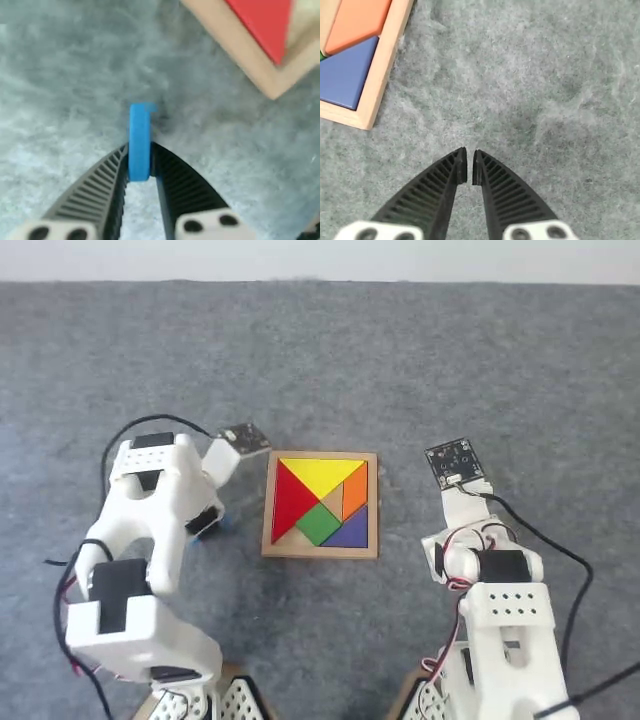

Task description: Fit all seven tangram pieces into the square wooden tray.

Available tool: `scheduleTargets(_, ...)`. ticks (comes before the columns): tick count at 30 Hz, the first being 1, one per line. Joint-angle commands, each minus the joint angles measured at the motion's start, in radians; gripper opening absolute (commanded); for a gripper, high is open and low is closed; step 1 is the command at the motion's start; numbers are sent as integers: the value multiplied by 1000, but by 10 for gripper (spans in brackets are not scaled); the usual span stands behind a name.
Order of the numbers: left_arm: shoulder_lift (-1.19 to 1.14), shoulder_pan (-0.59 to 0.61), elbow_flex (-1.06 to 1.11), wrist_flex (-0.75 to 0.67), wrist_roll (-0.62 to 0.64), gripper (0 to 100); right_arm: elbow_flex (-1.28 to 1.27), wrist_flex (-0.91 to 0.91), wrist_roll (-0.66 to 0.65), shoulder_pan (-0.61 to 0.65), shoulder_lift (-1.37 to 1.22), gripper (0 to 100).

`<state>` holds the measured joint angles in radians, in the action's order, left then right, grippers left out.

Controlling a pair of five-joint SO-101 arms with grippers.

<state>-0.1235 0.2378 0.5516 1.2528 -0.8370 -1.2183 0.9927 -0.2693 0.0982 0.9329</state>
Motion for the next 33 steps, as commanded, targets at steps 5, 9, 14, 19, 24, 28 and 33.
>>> scheduleTargets(5, 118, -227, -76, 63, 203, 12, 14, -5, -12, 8, 31, 40)
scheduleTargets(9, 244, -422, -81, 112, 215, 12, 14, -5, -12, 8, 28, 40)
scheduleTargets(14, 226, -565, -74, 114, 133, 12, 14, -5, -12, 8, 28, 40)
scheduleTargets(19, 117, -580, -73, 115, -12, 12, 14, -5, -12, 8, 28, 40)
scheduleTargets(24, 95, -577, -70, 124, -120, 12, 14, -7, -11, 8, 30, 40)
scheduleTargets(28, 89, -575, -76, 158, -196, 13, 14, -7, -11, 8, 35, 40)
scheduleTargets(33, 86, -574, -74, 181, -273, 13, 14, -7, -11, 8, 36, 40)
